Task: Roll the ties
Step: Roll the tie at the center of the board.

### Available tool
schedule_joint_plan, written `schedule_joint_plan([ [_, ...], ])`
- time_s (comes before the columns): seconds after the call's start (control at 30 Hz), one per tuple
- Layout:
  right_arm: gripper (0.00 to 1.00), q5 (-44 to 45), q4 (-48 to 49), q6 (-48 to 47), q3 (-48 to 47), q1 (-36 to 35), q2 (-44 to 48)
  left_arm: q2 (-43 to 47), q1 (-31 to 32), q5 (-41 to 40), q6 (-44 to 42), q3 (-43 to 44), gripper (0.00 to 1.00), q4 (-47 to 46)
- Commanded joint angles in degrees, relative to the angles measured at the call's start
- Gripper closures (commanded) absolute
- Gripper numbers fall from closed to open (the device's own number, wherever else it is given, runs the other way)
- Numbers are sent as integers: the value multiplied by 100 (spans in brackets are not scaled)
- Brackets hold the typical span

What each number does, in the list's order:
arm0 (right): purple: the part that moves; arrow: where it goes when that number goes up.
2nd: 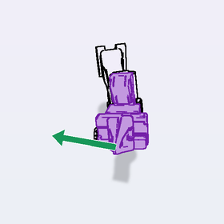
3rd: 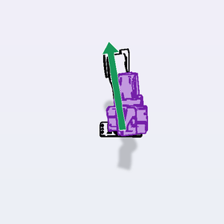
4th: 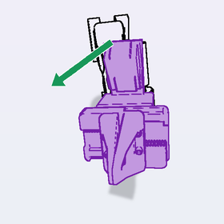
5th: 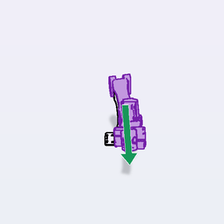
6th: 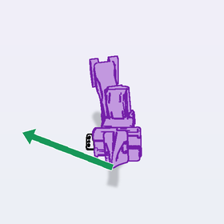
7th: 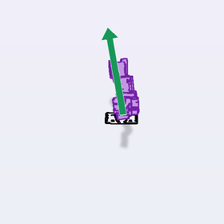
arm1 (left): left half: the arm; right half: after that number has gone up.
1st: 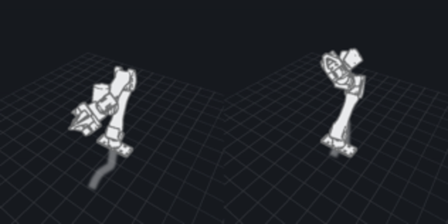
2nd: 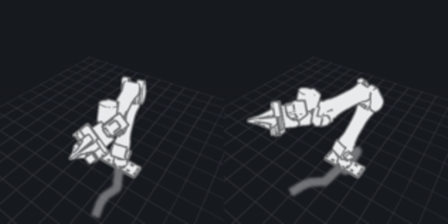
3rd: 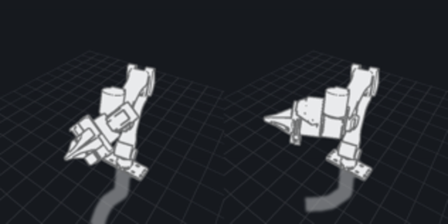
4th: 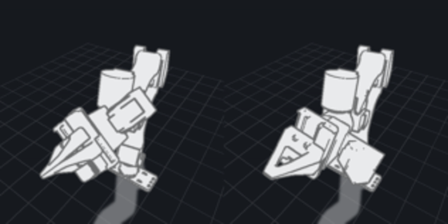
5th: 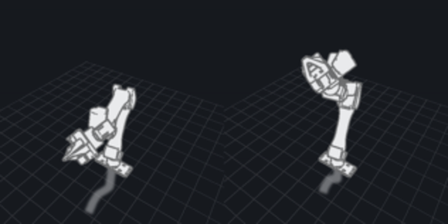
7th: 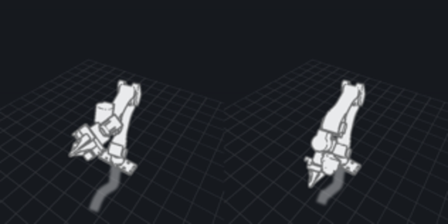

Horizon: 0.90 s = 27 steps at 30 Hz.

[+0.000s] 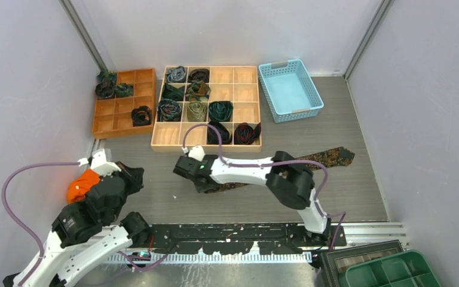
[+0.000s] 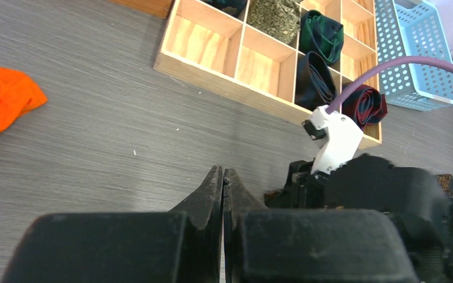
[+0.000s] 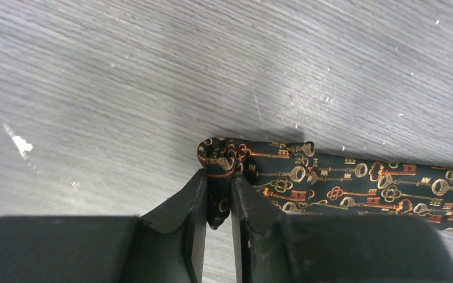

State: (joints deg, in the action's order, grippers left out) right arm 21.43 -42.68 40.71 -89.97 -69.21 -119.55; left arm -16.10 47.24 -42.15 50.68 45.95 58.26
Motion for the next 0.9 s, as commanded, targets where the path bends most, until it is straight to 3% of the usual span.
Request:
schedule_joint_plan([
  [0.0, 76, -1000, 1514, 169, 908, 377, 1260, -290, -5, 165, -269, 10, 100, -751],
  [0.2, 76, -2810, 2677, 714, 1914, 983, 2028, -760, -5, 235, -518, 69, 100, -1218],
  [0.37, 76, -3733, 3582, 1241, 2671, 1336, 2172, -1233, -5, 433, -664, 64, 100, -1705],
  [0.67, 77, -4634, 5621, 2187, 4019, 1890, 2187, -2026, -5, 746, -851, 93, 100, -2465],
  [0.87, 77, -4731, 5953, 2300, 4533, 2120, 2525, -2380, -5, 948, -901, 48, 100, -2821],
])
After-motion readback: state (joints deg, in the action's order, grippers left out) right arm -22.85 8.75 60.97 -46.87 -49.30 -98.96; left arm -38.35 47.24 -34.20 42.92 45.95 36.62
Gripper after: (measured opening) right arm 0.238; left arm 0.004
